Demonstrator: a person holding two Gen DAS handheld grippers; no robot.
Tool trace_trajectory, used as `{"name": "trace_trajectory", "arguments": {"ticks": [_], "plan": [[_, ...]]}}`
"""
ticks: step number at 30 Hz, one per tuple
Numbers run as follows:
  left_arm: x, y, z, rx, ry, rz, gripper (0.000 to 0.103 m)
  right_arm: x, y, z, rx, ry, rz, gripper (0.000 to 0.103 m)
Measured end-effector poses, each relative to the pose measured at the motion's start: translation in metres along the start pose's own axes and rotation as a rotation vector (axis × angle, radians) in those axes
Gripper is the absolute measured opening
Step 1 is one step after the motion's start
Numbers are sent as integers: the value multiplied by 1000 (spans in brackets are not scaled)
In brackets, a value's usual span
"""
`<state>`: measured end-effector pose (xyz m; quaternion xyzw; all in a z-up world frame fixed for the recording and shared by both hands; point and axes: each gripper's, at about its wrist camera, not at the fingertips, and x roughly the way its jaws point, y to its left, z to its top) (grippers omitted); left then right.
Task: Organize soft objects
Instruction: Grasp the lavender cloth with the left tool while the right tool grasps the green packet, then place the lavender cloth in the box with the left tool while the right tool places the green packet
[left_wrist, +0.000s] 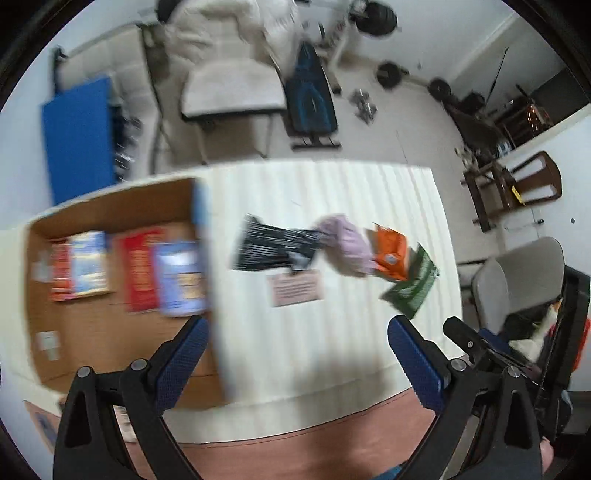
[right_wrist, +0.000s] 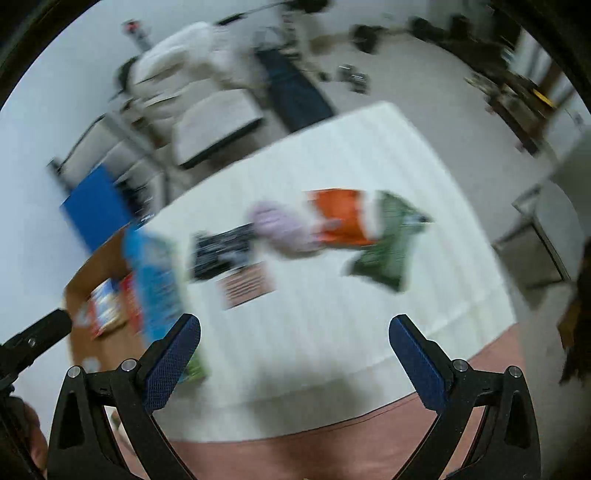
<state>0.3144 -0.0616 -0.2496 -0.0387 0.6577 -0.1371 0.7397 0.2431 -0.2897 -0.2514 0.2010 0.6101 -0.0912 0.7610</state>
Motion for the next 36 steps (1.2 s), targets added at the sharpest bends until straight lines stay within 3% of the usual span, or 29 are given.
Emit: {"name": "trace_trajectory", "arguments": {"ticks": [1,3,6,12,15,22,23,25,26,27,30,36], "plan": [[24,-12,10,-15,42,-26,99,10,-22,11,37,17,-10,103],[63,-28,26,-46,112,-53,87,32,-58,29,100,46,-6,103],[117,-45,44,-97,202,-80,76,72,-101,53,174,111,6,103],[191,-59,69,-148,283,-22,76,138,-130,72,207,216,35,89],[211,-58,76,-183,296,-1,76,159,-135,75,220,241,52,89],[230,-60,82,-226,313,-14,76,186,-136,76,235,281,89,87],[229,-62,83,-218,306,-3,75,189,-134,78,235,285,92,83],[224,-67,86,-186,283,30,61,194,-133,78,234,297,94,73],[225,-71,86,-167,279,36,43,197,-132,81,236,301,96,65],[224,-73,84,-154,282,34,40,199,-131,80,237,305,96,56],[216,-81,79,-107,255,74,39,199,-130,80,227,301,69,41],[169,-92,55,-9,166,110,38,181,-122,74,188,289,79,38]]}}
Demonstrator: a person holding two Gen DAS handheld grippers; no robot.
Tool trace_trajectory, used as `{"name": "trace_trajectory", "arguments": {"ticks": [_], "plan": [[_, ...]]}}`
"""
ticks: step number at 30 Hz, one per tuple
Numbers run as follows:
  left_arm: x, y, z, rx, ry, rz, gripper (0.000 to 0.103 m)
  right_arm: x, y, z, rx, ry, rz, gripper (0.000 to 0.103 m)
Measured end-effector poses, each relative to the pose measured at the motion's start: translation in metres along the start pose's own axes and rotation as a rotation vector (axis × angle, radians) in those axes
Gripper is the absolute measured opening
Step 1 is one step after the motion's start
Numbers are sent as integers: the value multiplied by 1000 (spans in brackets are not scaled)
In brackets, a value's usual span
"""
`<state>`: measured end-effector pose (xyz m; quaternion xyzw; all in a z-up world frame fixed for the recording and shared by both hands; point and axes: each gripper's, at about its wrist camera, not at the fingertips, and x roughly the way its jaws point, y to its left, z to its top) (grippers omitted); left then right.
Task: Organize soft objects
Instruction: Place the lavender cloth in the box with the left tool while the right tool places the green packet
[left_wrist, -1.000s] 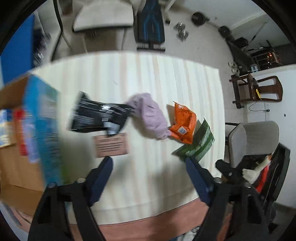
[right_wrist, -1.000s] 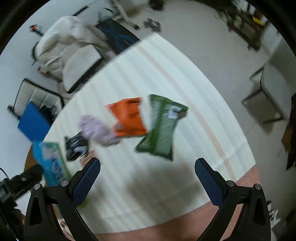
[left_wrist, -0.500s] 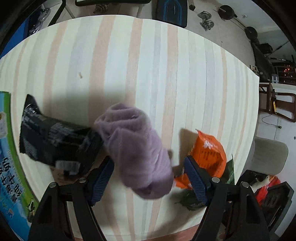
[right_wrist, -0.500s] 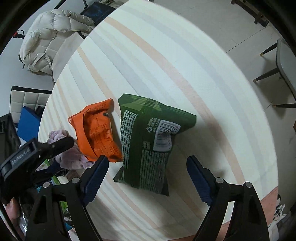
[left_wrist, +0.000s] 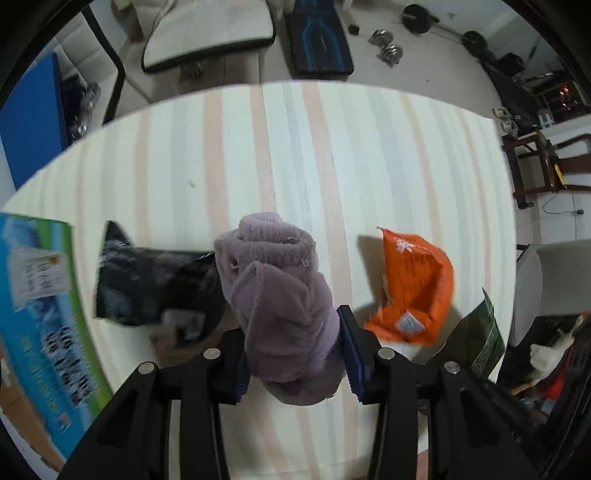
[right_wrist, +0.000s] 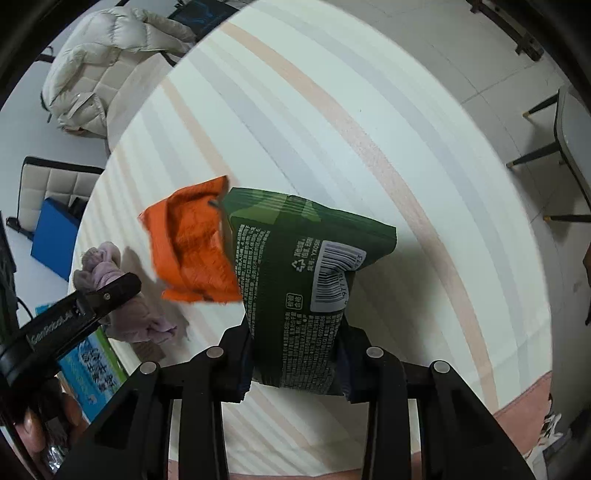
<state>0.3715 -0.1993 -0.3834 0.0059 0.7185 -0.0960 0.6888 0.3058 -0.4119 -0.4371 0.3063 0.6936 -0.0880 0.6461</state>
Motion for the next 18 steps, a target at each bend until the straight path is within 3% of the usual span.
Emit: {"name": "trace_trajectory", "arguments": {"ticks": [4,10,14,18], "plan": [[-37,11,-35,30,-50,-42,38,-23,12,-21,-46,-20,23,38],[-106,56,-81,39,-129,-130,38,-65,43,-75,-166,-34,83,37],[-153,98,-102,40,-183,-151,39,-86,93,-114,-263,-41,131,37],[-194,162,-115,14,-226,-102,39,-107,156,-157,-370,-49,181,37]]}}
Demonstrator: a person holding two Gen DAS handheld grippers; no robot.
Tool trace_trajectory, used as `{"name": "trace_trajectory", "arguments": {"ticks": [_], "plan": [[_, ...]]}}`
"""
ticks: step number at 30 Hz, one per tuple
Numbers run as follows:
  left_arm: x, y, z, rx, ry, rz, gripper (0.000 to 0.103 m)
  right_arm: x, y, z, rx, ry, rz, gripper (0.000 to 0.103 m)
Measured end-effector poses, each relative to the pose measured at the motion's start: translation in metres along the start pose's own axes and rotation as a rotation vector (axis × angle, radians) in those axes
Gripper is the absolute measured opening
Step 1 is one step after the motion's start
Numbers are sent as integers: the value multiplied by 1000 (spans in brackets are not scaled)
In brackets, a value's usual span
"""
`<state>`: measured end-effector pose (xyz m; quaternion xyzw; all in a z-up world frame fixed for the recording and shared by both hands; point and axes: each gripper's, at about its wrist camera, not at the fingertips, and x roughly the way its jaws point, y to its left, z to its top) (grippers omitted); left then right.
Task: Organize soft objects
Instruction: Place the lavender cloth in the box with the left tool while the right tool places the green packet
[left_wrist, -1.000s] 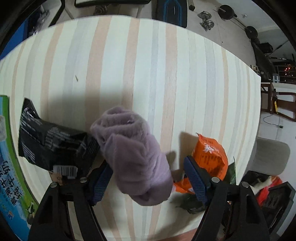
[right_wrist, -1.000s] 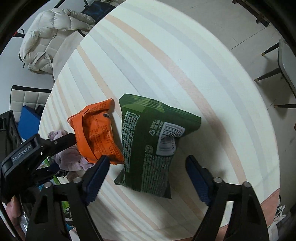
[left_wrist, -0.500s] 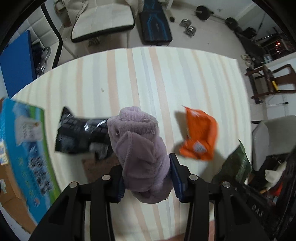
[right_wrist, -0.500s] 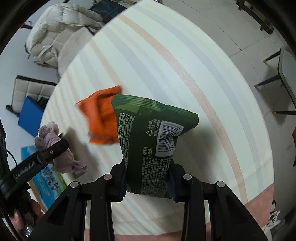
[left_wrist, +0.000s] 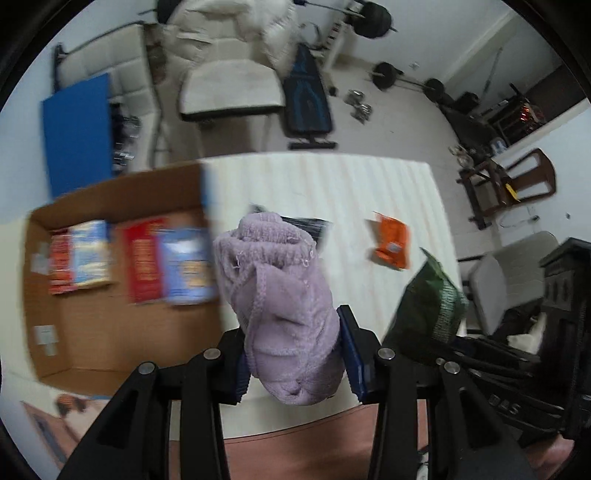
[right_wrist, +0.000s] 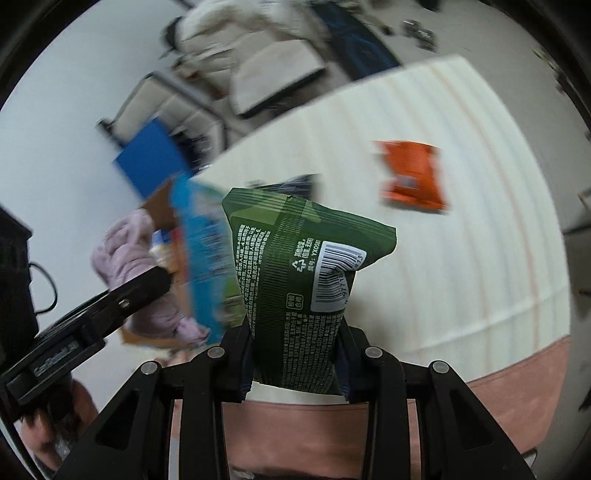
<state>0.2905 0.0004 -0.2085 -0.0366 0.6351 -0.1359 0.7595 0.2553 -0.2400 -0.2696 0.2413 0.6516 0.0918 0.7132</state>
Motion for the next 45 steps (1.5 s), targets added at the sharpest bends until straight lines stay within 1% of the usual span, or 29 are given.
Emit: {"name": "trace_trajectory", "arguments": {"ticks": [3,4,5,7,8,10,12,15,17,20,24,30,33,35,37,39,40,41,45], "plan": [[-20,48,1,-20,-13,64,38,7,64,-5,-85,2,15,37],[-25,65,1,-25,-17,89,38,9,81,-13,-107,8,21,37],[-29,85,2,-29,-16,123,38,17,99,-13,-123,15,27,37],[-29,113,4,-37,-1,164,39,38,140,-13,-150,36,39,37],[-26,135,5,-44,23,186,39,46,155,-14,-159,45,43,37],[-17,159,6,-52,59,219,39,69,187,-13,-181,71,40,37],[-3,191,8,-73,110,246,39,98,218,-13,-194,103,32,37],[22,228,8,-103,195,265,39,136,248,-15,-192,146,15,37],[40,247,6,-118,259,251,39,165,262,-16,-171,182,3,37],[64,267,3,-146,341,240,39,199,270,-16,-142,229,-17,37],[86,282,1,-139,398,266,39,238,269,-20,-116,278,-52,37],[103,293,-6,-131,447,268,39,267,268,-32,-102,328,-62,37],[109,295,-9,-132,474,274,41,274,271,-35,-112,343,-71,37],[114,298,-15,-141,509,282,41,284,273,-38,-135,387,-70,38],[116,300,-19,-147,521,278,42,292,272,-39,-144,420,-63,45],[112,300,-23,-152,514,281,43,293,269,-38,-159,430,-70,70],[109,299,-24,-152,506,280,43,292,269,-37,-165,426,-78,73],[106,298,-24,-153,499,282,43,289,267,-36,-174,417,-89,73],[93,297,-26,-167,472,278,52,280,264,-34,-189,411,-118,73]]}}
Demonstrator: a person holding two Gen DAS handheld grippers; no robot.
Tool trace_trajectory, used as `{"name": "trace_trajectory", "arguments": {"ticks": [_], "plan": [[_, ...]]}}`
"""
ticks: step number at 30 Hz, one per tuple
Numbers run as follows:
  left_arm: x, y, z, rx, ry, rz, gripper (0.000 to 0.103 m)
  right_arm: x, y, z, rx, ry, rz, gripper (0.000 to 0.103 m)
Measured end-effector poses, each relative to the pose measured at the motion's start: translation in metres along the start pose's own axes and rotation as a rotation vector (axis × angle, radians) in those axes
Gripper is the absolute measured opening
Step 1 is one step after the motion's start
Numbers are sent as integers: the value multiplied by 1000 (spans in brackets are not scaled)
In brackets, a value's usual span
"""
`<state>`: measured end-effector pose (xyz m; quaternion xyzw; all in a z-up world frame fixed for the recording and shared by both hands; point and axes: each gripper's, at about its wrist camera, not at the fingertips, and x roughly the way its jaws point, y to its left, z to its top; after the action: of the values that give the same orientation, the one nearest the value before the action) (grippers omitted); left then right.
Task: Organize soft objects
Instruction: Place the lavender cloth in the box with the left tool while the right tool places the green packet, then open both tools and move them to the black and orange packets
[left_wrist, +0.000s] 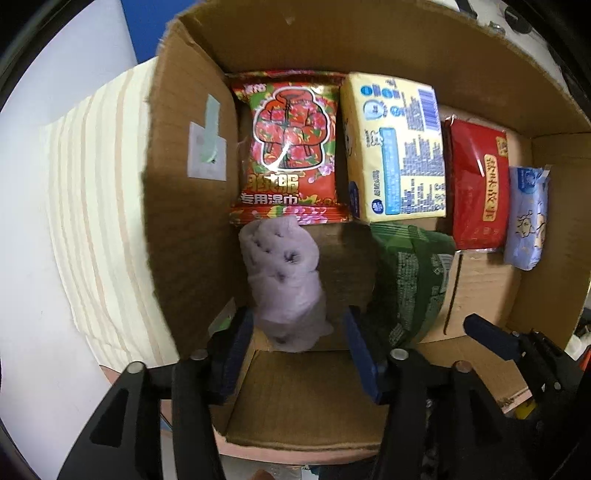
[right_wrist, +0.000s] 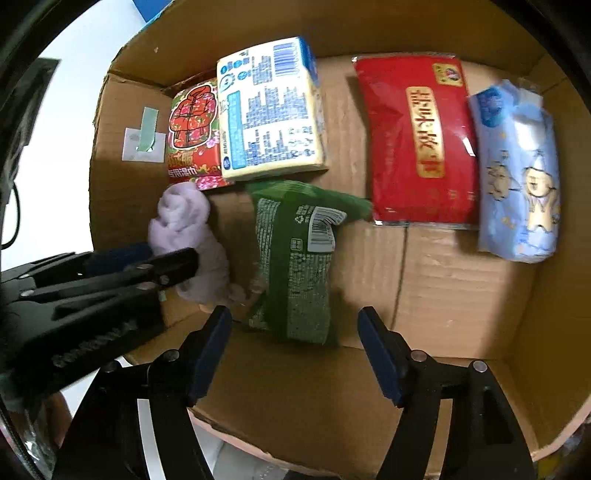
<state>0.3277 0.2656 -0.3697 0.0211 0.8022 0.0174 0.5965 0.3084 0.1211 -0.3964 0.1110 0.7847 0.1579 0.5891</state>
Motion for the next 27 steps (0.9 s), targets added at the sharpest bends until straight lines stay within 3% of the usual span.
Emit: {"name": "trace_trajectory", "arguments": {"ticks": [5,7,9,11,14,20,27], "plan": [[-14,3,-18,-18,-42,-22,53,-26,-3,-7,-20,-28,-46,74],[-21,3,-27,-28,-65,-41,58,-35,-4,-12,-32,-41,-61,75],[-31,2,-36,-38,-114,-50,82,-47,-5,-20,-51,-60,-85,86],[-39,1,-48,-55,-172,-38,94,-56,-4,-22,-67,-86,-109,90],[-52,-5,-64,-79,-236,-37,96,-73,-3,-32,-89,-144,-161,103],[-74,-13,-94,-134,-351,-51,98,-96,-1,-66,-122,-233,-236,103],[-106,-41,-131,-116,-476,-4,98,-110,0,-94,-138,-300,-217,103]]}}
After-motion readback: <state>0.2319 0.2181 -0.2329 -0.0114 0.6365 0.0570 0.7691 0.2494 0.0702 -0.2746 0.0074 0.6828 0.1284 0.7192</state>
